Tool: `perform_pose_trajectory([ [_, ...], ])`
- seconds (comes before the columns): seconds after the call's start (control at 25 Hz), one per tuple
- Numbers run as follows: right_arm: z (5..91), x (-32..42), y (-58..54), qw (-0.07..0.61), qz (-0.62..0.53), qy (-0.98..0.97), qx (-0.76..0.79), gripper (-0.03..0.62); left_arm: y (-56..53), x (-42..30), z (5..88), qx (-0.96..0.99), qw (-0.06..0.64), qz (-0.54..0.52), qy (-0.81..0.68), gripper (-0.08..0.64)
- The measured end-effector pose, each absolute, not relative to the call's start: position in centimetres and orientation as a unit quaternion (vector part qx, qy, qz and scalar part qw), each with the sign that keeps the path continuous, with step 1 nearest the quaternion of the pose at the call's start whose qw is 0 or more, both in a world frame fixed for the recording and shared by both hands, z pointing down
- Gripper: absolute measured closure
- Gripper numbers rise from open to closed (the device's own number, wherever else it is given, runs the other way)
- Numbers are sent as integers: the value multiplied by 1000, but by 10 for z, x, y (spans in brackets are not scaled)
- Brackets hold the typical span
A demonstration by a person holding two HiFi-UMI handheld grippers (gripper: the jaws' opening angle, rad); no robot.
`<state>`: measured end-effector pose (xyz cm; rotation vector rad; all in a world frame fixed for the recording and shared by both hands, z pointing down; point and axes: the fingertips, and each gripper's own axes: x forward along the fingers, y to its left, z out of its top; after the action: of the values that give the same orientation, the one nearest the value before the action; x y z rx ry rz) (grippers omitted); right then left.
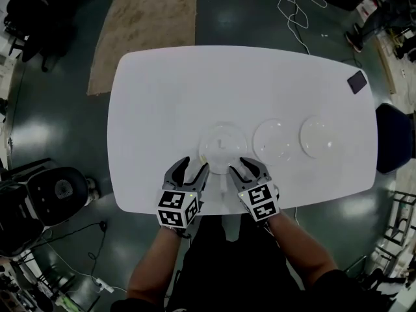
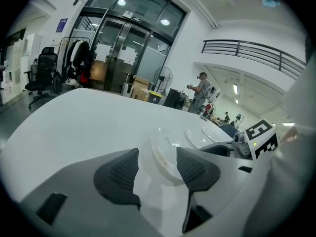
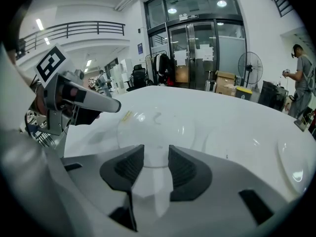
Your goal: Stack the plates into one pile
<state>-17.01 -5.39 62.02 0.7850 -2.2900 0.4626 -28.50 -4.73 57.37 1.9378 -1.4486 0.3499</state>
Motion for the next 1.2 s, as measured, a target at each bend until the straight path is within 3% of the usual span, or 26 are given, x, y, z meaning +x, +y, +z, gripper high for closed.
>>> perform_pose_trajectory([
  [0.88, 617, -167, -57, 321, 178, -878, 306, 423, -86, -260, 598, 745, 415, 119, -509, 322],
  [1.12, 615, -165, -55, 321, 179, -878, 306, 423, -84, -259, 599, 739, 424, 123, -509, 450],
  [1.2, 615, -165, -55, 321, 181, -878, 305, 423, -84, -260, 599, 737, 428, 121, -509, 459],
])
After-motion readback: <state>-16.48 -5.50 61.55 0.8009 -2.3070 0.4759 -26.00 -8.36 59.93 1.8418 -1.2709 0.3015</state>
